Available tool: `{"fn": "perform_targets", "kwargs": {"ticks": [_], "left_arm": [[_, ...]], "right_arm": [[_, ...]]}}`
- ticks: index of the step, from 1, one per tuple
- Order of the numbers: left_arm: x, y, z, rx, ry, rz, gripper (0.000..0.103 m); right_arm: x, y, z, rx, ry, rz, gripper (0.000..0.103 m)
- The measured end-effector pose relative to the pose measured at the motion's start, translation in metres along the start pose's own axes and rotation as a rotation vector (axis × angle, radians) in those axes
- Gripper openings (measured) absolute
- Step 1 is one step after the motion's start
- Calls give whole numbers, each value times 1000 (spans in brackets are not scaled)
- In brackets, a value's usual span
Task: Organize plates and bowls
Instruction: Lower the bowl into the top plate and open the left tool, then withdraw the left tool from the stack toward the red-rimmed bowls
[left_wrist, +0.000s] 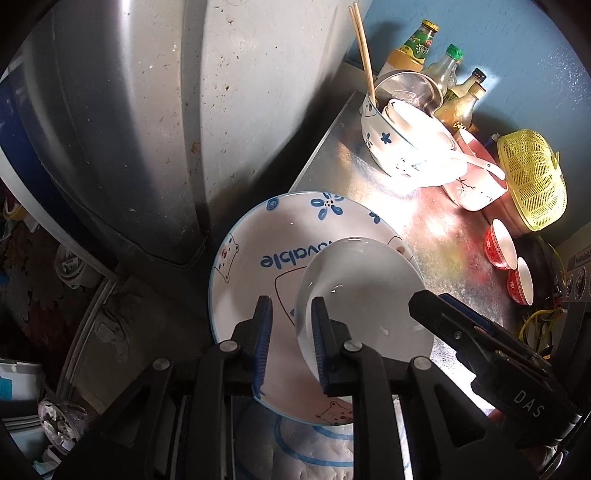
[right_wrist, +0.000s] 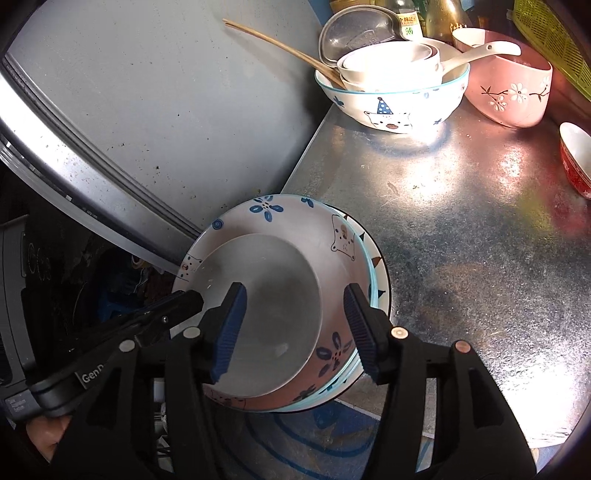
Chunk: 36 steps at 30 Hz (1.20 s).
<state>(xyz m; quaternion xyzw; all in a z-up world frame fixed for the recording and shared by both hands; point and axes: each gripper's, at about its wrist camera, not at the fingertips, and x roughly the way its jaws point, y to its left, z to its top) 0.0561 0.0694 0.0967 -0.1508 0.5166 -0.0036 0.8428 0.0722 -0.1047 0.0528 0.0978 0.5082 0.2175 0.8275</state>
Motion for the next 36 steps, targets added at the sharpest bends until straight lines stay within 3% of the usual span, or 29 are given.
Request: {"fn": "perform_targets", "kwargs": {"ticks": [1, 4, 8, 13, 36], "left_arm": [[-3, 1, 0, 0, -9, -5, 36], [-12, -1, -1, 9, -32, -12, 54], [-23, -5, -1, 21, -62, -43, 87], [-31, -11, -2, 54, -81, -49, 102], [-49, -88, -27, 251, -64, -149, 102]], "right_arm": [[-3, 1, 0, 2, -7, -5, 73], [-14, 0, -3, 18, -39, -18, 91], [-28, -5, -3, 42, -61, -43, 100], [-48, -14, -7, 85, -108, -78, 103], [-135, -61, -57, 258, -271, -215, 103]]}}
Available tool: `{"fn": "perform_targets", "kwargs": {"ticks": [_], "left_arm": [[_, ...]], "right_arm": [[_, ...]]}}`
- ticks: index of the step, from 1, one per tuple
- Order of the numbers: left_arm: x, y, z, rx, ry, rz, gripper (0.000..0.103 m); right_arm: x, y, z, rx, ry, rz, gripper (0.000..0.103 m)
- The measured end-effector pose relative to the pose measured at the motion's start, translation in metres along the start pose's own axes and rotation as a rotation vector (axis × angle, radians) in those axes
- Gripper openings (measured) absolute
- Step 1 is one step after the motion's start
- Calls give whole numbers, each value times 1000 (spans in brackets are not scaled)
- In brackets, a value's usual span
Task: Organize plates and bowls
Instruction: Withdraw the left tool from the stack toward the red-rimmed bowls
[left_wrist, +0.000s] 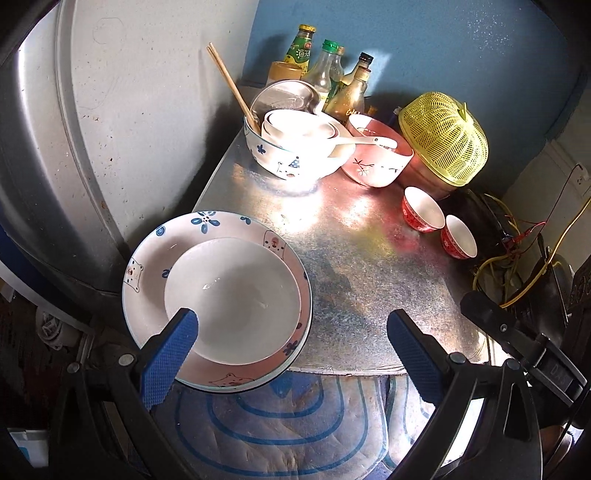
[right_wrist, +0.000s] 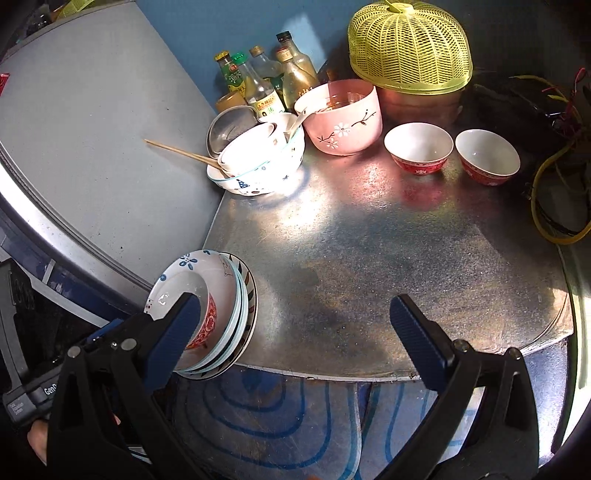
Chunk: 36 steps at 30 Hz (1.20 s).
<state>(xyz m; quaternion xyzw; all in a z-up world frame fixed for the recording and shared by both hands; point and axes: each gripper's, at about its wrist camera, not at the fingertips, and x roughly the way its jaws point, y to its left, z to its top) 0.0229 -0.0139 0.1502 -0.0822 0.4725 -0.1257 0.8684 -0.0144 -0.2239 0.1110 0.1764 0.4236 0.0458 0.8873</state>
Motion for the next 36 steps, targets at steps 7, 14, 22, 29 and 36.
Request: {"fn": "perform_targets", "kwargs": {"ticks": [7, 14, 22, 29, 36], "left_arm": [[1, -26, 2, 54, 5, -37, 102], [7, -53, 6, 97, 13, -74, 102], [20, -86, 11, 143, 32, -113, 102], [33, -111, 14, 177, 53, -136, 102], [47, -132, 18, 205, 73, -146, 102]], "right_arm": [[-19, -20, -3, 44, -30, -26, 103], [-39, -41, -4, 82, -65, -56, 103], [-54, -70, -4, 133, -89, -92, 103], [-65, -95, 0, 172, -109, -118, 103], [-68, -118, 4, 208, -115, -130, 103]]}}
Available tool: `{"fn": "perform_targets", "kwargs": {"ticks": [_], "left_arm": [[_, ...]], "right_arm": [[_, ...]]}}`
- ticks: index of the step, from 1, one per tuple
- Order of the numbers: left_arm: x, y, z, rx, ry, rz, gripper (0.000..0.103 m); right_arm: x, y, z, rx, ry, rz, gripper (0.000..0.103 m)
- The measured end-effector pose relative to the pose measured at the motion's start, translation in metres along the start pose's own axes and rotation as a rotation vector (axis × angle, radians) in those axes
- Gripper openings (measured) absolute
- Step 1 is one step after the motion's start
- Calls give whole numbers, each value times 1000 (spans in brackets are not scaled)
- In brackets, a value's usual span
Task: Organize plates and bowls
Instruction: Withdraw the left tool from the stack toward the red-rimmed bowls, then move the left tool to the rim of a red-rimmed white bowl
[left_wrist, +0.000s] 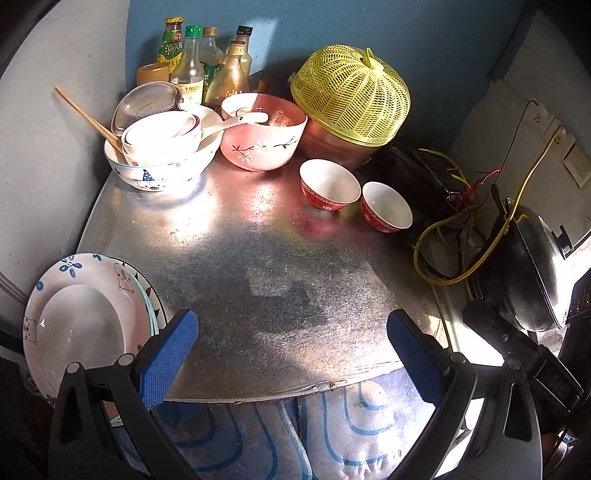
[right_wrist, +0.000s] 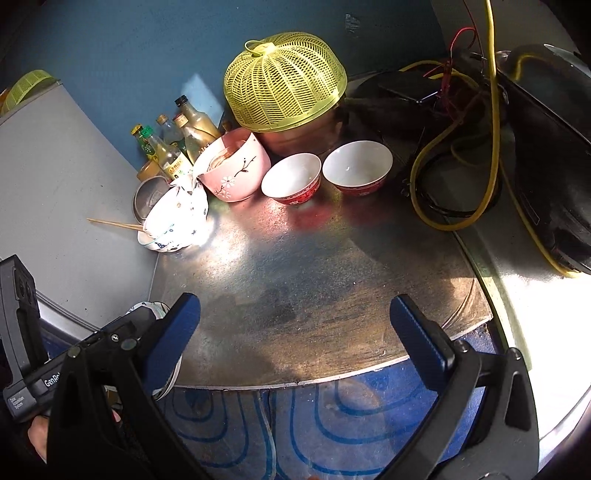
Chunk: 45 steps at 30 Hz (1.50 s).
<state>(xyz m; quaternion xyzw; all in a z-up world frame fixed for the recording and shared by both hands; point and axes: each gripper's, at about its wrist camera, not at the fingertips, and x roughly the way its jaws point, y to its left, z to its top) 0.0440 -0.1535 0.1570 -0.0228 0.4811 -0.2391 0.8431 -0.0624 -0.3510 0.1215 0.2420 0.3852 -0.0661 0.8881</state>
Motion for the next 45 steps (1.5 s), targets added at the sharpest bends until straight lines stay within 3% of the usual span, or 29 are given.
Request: {"fn": "perform_targets", "kwargs": {"ticks": [24, 35, 41, 45], "left_arm": [[59, -42, 37, 11, 67, -37, 102], [81, -40, 91, -62, 25, -66, 102], [114, -26, 123, -132, 16, -51, 102], [143, -16, 138, -160, 40, -45, 102]], "right_arm": [[20, -46, 41, 63, 1, 20, 103], [54, -39, 87, 18, 9, 79, 103], [85, -27, 121, -45, 2, 110, 103], [122, -21, 143, -68, 51, 129, 103]]}}
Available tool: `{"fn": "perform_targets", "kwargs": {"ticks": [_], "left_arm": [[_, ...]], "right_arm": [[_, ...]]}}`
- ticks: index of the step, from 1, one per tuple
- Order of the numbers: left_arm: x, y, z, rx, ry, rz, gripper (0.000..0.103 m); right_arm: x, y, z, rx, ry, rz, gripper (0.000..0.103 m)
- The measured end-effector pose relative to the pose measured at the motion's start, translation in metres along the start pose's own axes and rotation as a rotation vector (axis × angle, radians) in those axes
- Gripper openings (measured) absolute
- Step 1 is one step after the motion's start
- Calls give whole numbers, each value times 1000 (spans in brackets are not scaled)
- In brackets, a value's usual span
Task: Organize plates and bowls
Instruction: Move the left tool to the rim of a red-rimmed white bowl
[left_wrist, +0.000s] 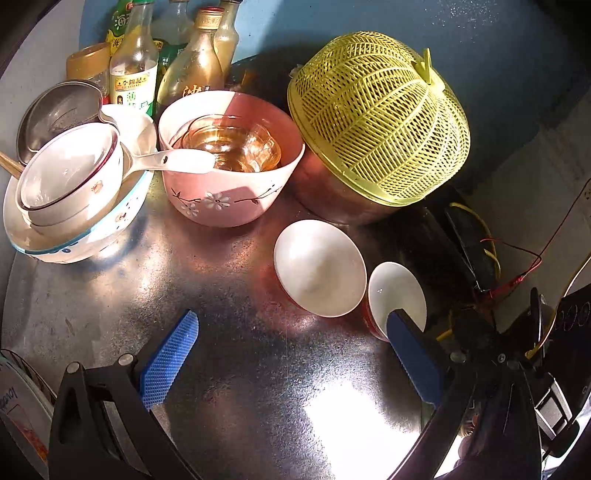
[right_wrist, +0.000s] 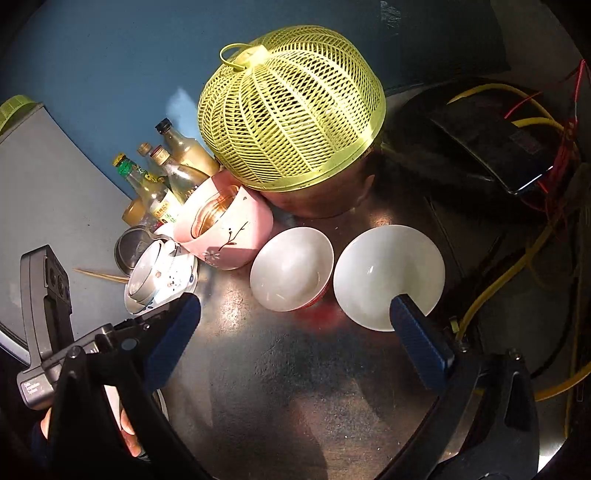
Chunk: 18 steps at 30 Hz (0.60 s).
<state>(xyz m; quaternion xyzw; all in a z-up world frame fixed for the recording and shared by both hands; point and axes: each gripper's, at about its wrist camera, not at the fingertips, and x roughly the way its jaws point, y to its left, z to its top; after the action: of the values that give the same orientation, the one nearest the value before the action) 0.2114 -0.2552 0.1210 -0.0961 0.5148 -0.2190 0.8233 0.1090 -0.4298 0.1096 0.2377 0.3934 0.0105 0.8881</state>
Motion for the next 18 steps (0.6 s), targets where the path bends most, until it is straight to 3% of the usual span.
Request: {"fn": "perform_targets", "kwargs": {"ticks": [8, 12, 15, 18], "left_arm": [[39, 25, 21, -101, -10, 43, 100], [47, 36, 21, -137, -24, 56, 99], [53, 42, 21, -148, -28, 57, 99], [65, 41, 23, -149, -4, 41, 91]], "right_arm": [[70, 5, 35, -81, 66, 34, 95], [92, 3, 41, -91, 99, 42, 78], [101, -2, 43, -93, 105, 28, 78], [117, -3, 42, -111, 142, 10, 74]]}}
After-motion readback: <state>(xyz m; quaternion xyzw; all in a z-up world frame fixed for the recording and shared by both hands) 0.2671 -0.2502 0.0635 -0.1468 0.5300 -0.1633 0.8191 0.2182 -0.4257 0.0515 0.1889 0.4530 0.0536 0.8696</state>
